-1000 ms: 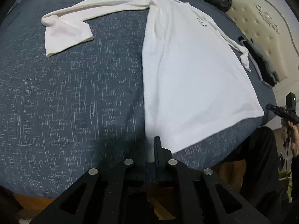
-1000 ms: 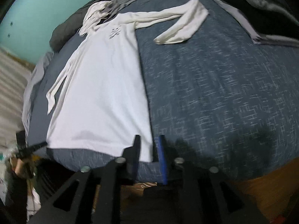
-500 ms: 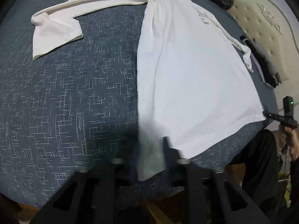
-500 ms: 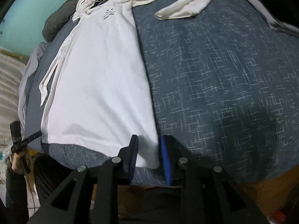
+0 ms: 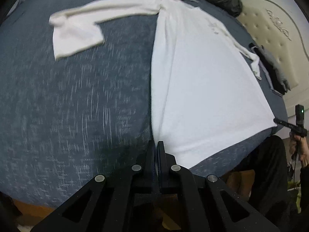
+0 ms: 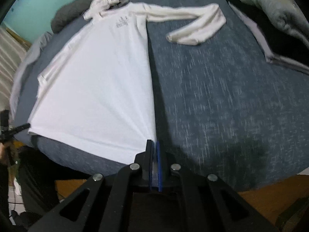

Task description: Fold clothes

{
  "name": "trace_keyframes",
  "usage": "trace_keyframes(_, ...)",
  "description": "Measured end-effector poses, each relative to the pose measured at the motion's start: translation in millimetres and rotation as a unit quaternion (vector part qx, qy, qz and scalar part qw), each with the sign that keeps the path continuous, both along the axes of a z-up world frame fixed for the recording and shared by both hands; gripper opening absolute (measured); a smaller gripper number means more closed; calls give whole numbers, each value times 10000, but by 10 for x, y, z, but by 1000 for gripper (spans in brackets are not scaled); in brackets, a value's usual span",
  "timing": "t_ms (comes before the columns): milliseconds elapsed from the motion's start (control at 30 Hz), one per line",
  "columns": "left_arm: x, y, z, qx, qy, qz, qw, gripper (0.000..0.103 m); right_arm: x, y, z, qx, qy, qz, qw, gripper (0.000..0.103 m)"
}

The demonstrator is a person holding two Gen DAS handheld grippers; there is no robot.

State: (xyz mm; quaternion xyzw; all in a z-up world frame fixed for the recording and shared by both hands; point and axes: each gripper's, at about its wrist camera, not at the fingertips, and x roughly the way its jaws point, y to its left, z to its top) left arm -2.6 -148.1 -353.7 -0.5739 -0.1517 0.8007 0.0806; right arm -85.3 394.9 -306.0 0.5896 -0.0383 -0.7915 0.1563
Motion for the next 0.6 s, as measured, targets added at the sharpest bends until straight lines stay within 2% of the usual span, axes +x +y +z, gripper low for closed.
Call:
trace_keyframes(167,-71,-4,-200,-31,-244,26,9997,2,28,-87,-238,282,-184,-13,9994,3)
trace_keyframes(233,-117,13,-215,-29,-296,28,9996,6,19,-74,-264,241,-224,-63,9994,3)
trace_keyframes(400,-176,-4,-49,-207,-93,53,9997,11,-13,54,-169,-236,-267,-204,9992,4)
trace_keyframes(600,-330,-140,166,-129,281,315,9990,12,-60,143,79,-438,70,-365,9983,5)
